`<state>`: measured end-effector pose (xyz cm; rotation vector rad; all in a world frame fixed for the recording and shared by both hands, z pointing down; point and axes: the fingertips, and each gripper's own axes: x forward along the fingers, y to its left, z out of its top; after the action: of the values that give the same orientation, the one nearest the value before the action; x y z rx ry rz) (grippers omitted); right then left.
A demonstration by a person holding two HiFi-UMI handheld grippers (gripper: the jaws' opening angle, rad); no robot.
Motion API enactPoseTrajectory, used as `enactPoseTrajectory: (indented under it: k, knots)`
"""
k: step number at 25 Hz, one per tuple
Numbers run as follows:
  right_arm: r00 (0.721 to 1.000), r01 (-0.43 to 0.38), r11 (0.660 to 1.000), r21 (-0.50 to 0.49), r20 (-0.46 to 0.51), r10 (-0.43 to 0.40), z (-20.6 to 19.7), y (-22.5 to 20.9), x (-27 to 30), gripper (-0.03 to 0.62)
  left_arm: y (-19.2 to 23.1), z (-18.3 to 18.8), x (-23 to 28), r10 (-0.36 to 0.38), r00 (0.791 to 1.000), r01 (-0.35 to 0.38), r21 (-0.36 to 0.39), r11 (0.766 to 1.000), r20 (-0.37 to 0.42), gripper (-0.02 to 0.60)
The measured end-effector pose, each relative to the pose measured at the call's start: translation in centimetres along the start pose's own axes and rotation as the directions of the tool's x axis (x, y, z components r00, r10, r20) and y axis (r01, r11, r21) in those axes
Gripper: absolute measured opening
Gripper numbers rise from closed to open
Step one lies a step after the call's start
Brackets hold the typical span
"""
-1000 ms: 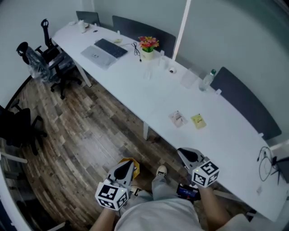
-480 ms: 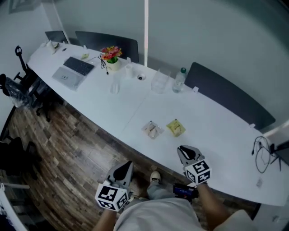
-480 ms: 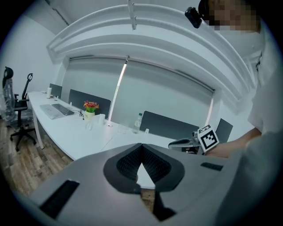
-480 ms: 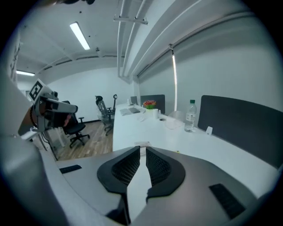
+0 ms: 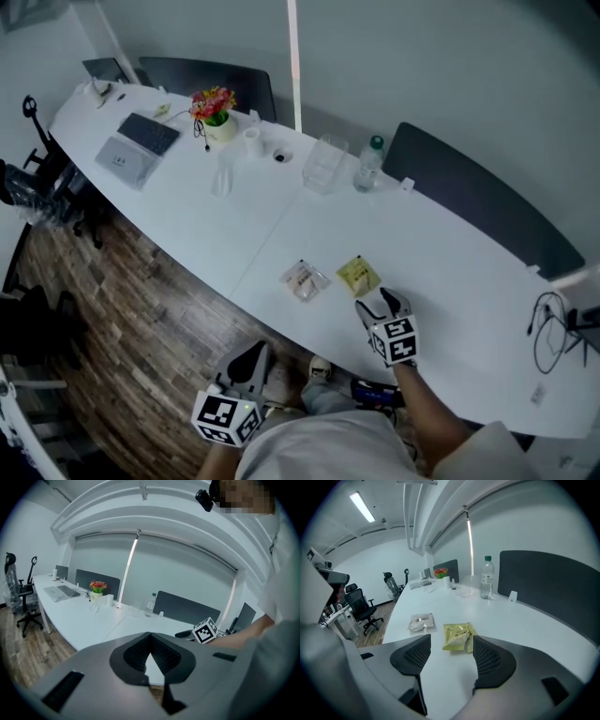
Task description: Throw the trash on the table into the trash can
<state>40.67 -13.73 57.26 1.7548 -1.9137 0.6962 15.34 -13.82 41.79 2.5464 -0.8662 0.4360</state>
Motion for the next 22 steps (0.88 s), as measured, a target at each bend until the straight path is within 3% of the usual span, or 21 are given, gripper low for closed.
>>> enactPoseTrajectory:
  k: [10,16,19,22]
  knots:
    - [0.993,-0.042,0.999,0.015,-0.106,0.043,-2.1,-0.5,4.9,0.296,1.1,0.0,1.4,0.060,0.998,-0.061,-0.029,0.998,-0.032,0.002]
    - [0.990,-0.019,1.000,0.005,-0.139,0.020,-2.7,-1.1,5.9,0.295,1.5,0.1,1.4,0.085,0.996,-0.086,-0.039,0.995,-0.041,0.002]
    - [0.989,-0.018,1.000,0.004,-0.146,0.018,-2.7,-1.2,5.9,0.229,1.7,0.3,1.4,0.094,0.994,-0.096,-0.041,0.995,-0.047,0.002]
    - [0.989,-0.015,1.000,-0.005,-0.147,0.014,-2.7,-1.2,5.8,0.219,1.8,0.2,1.5,0.090,0.995,-0.091,-0.038,0.995,-0.036,0.002]
